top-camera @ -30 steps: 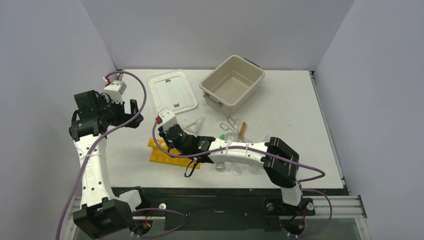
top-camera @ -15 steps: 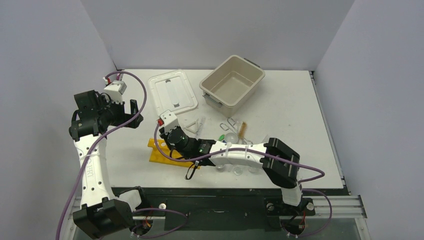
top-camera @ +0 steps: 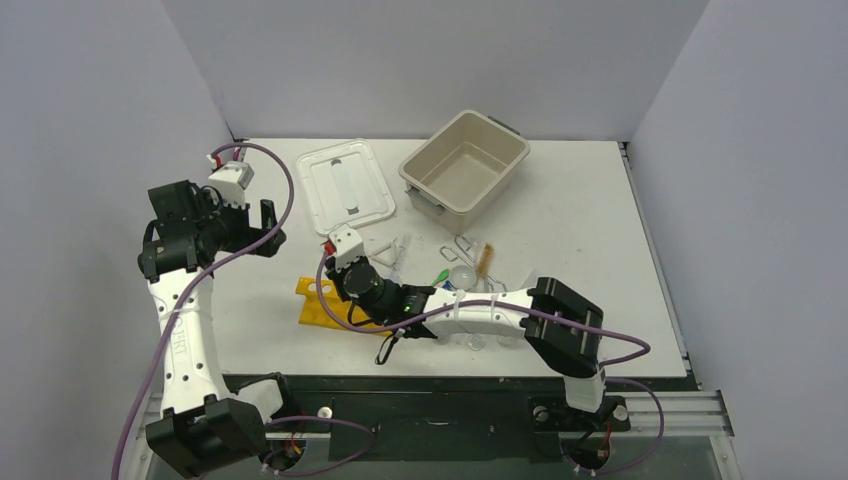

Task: Organize the chemistry lab equipment
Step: Adjust the test tube in the slot of the test tube rack.

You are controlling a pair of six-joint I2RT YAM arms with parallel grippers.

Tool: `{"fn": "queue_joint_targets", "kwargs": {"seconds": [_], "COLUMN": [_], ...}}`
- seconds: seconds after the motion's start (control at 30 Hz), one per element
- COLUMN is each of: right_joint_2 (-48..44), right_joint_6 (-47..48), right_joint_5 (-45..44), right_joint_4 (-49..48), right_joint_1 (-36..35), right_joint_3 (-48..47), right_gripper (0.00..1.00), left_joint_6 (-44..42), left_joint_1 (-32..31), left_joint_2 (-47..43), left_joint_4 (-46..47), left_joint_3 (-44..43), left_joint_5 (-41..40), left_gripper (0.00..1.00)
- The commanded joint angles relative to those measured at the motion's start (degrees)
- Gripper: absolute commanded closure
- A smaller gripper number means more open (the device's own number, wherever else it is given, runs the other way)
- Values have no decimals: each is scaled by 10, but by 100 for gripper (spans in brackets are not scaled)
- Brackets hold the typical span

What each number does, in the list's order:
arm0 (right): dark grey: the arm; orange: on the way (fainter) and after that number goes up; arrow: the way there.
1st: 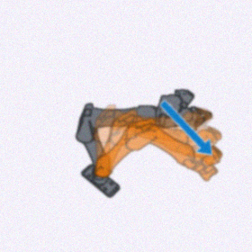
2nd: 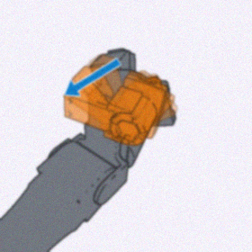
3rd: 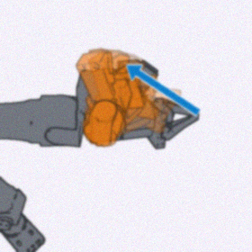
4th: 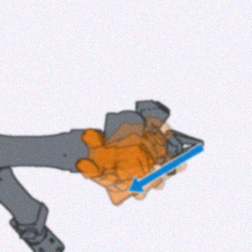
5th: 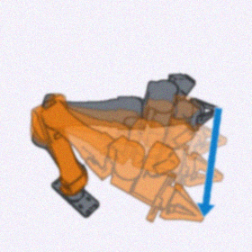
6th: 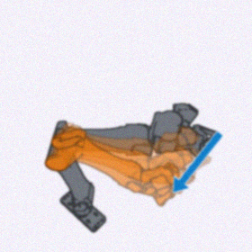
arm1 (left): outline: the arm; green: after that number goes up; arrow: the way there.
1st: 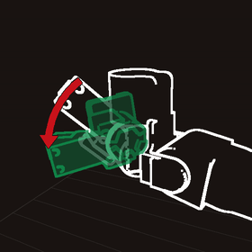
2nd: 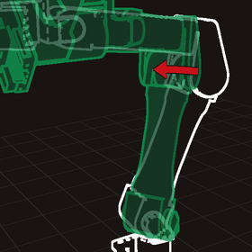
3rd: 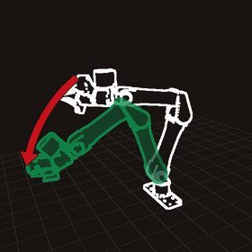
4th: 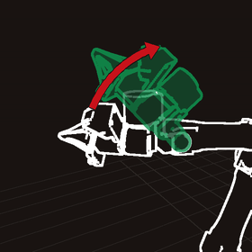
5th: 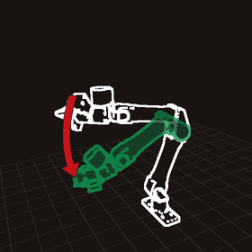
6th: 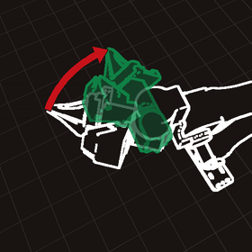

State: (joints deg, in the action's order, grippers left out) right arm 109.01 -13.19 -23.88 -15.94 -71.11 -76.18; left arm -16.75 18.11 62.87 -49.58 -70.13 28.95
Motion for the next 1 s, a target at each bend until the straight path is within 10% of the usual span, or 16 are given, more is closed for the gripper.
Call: {"fn": "queue_joint_targets", "kwargs": {"seconds": [0.0,0.2,0.43,0.97], "right_joint_2": [-15,-14,-28,-126], "right_joint_6": [14,16,10,-54], "right_joint_5": [-23,-31,-23,88], "right_joint_4": [26,29,63,126], "right_joint_1": [-12,-13,-9,62], "right_joint_3": [24,29,7,-16], "right_gripper": [94,88,49,42], "left_joint_6": [-5,-5,-4,-5], "left_joint_1": [5,5,5,5], "left_joint_2": [-6,-7,-6,-8], "left_joint_4": [4,4,3,1], "left_joint_3": [-17,-16,-20,-18], "left_joint_5": [3,4,3,10], "left_gripper": [3,3,3,4]}}
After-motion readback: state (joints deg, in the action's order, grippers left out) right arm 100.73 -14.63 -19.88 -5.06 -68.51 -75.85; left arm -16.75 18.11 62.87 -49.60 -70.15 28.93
